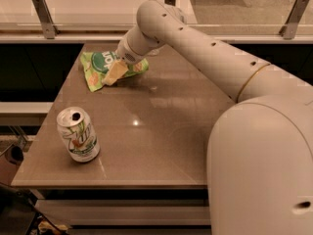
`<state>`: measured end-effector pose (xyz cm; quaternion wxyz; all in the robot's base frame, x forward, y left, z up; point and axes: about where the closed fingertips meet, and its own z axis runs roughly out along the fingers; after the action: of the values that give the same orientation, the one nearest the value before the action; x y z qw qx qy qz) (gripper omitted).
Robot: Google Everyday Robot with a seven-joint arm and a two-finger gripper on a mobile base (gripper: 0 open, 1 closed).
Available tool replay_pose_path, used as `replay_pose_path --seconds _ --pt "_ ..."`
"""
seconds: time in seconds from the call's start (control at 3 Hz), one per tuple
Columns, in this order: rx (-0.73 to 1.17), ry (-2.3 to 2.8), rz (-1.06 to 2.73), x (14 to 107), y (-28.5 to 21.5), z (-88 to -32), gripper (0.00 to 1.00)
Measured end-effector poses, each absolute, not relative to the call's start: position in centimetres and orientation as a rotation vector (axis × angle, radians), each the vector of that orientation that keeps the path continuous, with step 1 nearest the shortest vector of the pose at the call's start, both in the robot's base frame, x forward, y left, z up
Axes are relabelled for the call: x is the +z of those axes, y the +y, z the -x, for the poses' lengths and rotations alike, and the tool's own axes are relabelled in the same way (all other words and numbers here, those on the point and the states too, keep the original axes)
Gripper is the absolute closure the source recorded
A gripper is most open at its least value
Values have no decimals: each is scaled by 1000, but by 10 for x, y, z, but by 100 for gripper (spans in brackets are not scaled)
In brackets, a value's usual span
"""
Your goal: Pick green rice chip bag
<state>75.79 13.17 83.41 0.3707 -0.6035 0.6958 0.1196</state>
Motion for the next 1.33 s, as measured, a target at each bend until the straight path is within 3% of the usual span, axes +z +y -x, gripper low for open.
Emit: replay_pose_path --seconds 0.33,0.67,1.33 --pt "307 1785 1548 835 132 -758 87" --pt "307 1785 1548 835 132 -758 100" --pt "307 1784 1548 836 132 -758 100"
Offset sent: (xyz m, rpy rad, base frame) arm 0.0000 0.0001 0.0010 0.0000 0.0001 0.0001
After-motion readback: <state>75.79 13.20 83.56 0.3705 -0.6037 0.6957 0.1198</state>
